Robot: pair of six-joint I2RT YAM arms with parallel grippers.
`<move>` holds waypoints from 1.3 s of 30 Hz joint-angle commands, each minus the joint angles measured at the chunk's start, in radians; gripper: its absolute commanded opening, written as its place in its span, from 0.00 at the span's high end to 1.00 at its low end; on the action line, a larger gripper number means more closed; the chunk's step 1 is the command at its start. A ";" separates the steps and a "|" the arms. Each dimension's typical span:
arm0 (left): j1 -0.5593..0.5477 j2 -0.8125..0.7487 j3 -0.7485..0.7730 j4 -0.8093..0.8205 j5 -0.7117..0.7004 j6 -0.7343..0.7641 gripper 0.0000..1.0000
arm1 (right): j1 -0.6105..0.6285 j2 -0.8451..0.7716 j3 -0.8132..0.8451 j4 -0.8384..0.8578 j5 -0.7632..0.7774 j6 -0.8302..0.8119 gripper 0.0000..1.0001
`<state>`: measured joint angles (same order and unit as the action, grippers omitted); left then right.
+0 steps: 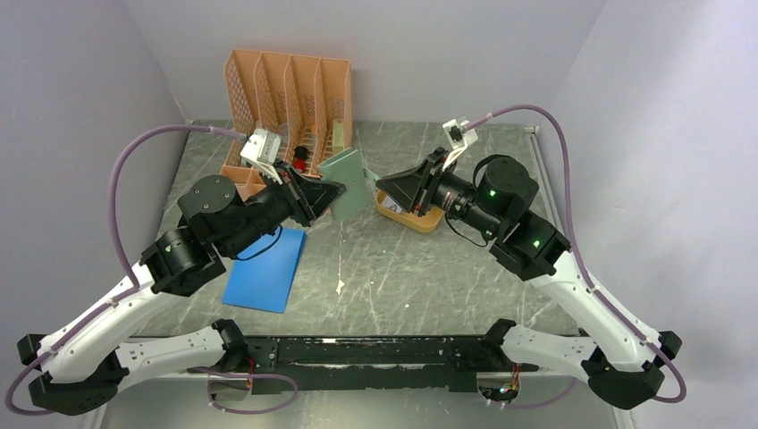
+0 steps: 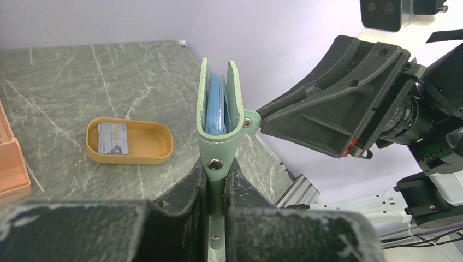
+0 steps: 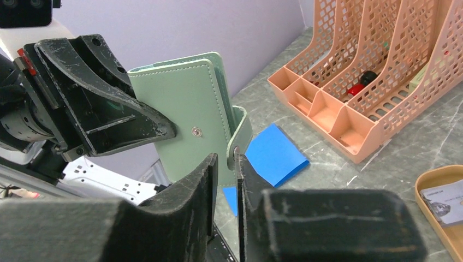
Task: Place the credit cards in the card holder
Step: Close the card holder at the center of the board.
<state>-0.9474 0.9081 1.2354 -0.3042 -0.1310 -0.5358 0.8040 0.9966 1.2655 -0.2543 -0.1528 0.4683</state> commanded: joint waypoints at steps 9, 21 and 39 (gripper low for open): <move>-0.005 -0.025 0.012 0.017 -0.007 -0.004 0.95 | -0.005 0.010 -0.001 -0.001 -0.002 -0.005 0.81; -0.006 -0.029 0.007 0.020 -0.006 -0.006 0.95 | -0.005 0.020 -0.001 0.011 -0.025 0.004 0.91; -0.005 -0.035 0.003 0.022 -0.004 -0.006 0.95 | -0.006 0.023 -0.001 0.019 -0.031 0.012 0.93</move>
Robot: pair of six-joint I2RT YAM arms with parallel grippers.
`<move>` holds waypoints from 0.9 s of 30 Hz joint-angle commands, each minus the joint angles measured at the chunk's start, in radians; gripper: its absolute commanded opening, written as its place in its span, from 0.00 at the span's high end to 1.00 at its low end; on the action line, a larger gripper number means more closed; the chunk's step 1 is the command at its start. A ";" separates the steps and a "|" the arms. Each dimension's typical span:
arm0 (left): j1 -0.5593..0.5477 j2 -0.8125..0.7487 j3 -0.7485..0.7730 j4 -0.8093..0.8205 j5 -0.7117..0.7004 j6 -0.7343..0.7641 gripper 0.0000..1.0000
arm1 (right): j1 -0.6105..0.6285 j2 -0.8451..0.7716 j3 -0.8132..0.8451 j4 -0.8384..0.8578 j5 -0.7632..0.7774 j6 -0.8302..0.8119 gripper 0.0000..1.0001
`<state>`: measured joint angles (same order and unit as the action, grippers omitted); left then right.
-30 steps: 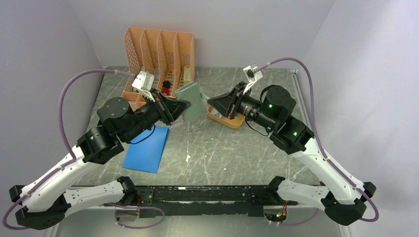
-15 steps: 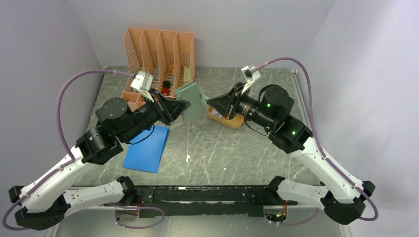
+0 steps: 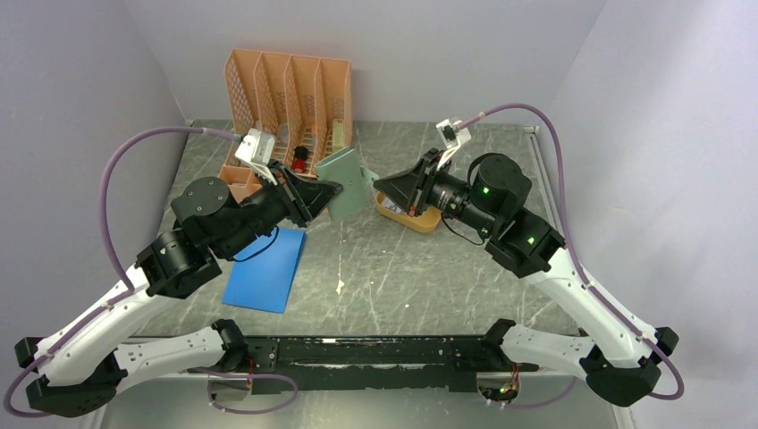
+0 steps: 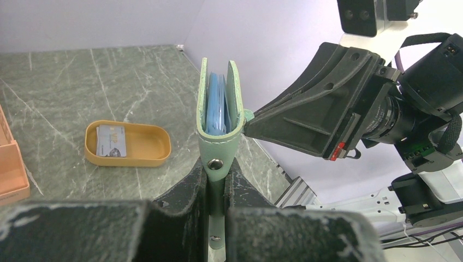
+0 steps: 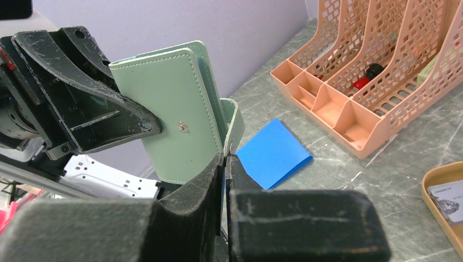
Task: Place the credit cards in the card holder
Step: Close the card holder at the center of the board.
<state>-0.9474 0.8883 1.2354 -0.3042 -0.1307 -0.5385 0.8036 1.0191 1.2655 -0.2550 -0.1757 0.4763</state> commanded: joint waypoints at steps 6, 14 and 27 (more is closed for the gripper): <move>-0.005 -0.015 0.001 0.023 0.001 -0.003 0.95 | -0.005 -0.001 -0.010 0.041 -0.029 0.006 1.00; -0.006 0.002 0.001 0.022 0.023 0.023 0.95 | -0.005 0.001 0.022 0.038 -0.108 -0.041 1.00; -0.005 0.059 0.044 0.018 0.079 0.054 0.95 | -0.004 0.066 0.118 -0.090 -0.168 -0.153 1.00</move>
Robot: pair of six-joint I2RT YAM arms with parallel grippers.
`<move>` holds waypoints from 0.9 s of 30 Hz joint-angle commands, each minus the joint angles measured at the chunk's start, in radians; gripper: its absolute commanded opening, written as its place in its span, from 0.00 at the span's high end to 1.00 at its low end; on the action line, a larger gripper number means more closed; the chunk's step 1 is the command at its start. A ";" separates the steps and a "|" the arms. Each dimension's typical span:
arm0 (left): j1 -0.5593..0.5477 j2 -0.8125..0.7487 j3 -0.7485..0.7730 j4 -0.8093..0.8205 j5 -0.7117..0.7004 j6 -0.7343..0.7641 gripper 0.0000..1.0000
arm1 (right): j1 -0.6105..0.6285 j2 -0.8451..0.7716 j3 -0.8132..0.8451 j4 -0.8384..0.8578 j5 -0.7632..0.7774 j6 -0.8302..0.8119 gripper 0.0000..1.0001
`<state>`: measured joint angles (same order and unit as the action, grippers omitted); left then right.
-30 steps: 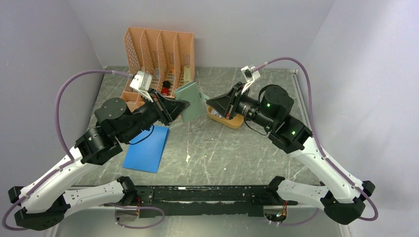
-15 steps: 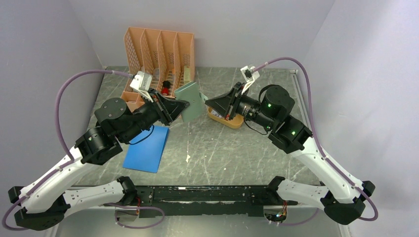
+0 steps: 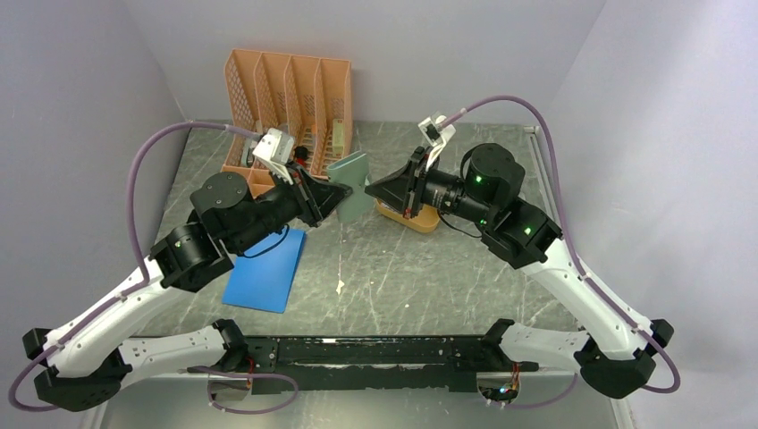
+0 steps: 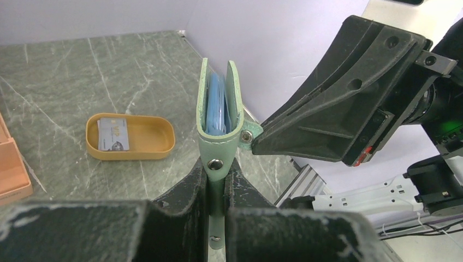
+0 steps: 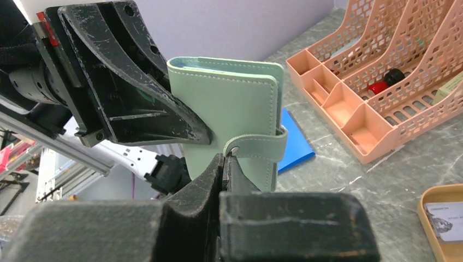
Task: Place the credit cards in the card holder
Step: Close the card holder at the center of the board.
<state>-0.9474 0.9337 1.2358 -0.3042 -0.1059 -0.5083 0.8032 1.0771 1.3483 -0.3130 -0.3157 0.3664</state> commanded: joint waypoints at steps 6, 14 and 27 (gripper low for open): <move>-0.005 0.024 0.047 0.026 0.076 0.021 0.95 | -0.004 0.019 0.039 -0.051 -0.018 -0.053 1.00; -0.006 0.018 0.047 0.017 0.042 0.027 0.95 | -0.004 0.033 0.064 -0.107 -0.007 -0.103 1.00; -0.006 0.006 0.044 0.014 0.036 0.022 0.95 | -0.004 0.038 0.067 -0.127 -0.001 -0.122 1.00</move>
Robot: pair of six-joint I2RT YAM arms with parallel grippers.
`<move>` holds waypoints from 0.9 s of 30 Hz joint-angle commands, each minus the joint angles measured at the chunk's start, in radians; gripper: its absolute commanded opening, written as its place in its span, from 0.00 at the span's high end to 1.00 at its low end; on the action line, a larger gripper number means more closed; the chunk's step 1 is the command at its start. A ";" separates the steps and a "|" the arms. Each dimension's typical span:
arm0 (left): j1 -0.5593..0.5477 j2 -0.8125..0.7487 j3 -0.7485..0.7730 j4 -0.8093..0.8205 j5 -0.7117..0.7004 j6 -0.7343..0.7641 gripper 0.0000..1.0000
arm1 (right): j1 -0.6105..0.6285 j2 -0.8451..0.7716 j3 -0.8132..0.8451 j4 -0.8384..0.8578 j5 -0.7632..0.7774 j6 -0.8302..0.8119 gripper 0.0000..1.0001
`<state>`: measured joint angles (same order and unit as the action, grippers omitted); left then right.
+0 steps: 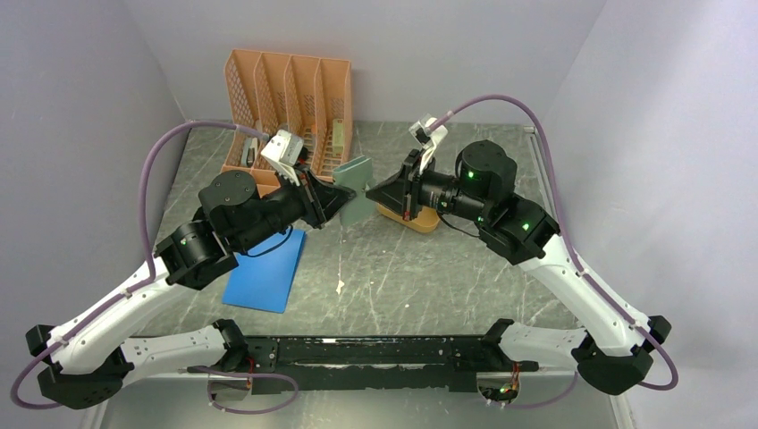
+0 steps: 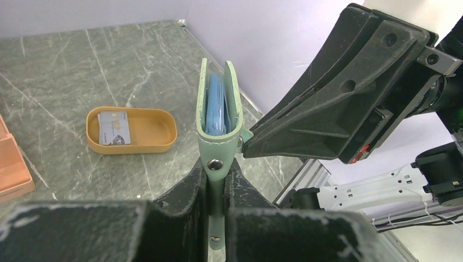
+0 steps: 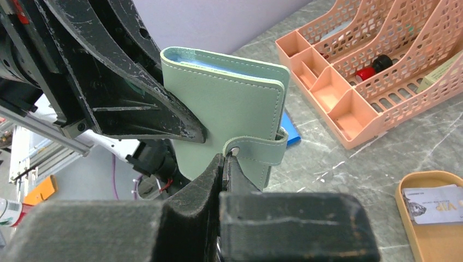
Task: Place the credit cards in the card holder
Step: Close the card holder at the center of the board.
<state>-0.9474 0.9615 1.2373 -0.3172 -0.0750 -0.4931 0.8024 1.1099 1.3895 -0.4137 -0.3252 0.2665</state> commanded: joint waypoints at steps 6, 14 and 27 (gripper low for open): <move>-0.006 -0.026 0.039 0.032 0.013 0.004 0.95 | -0.003 0.010 0.029 -0.030 0.006 -0.024 1.00; -0.006 -0.009 0.040 0.030 0.052 0.008 0.95 | -0.003 0.005 0.017 0.005 -0.013 -0.005 1.00; -0.005 0.003 0.047 0.040 0.066 0.007 0.95 | -0.003 0.010 0.017 0.007 -0.035 -0.004 1.00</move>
<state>-0.9474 0.9604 1.2373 -0.3206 -0.0662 -0.4927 0.8024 1.1149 1.3914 -0.4290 -0.3355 0.2577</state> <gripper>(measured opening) 0.112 0.008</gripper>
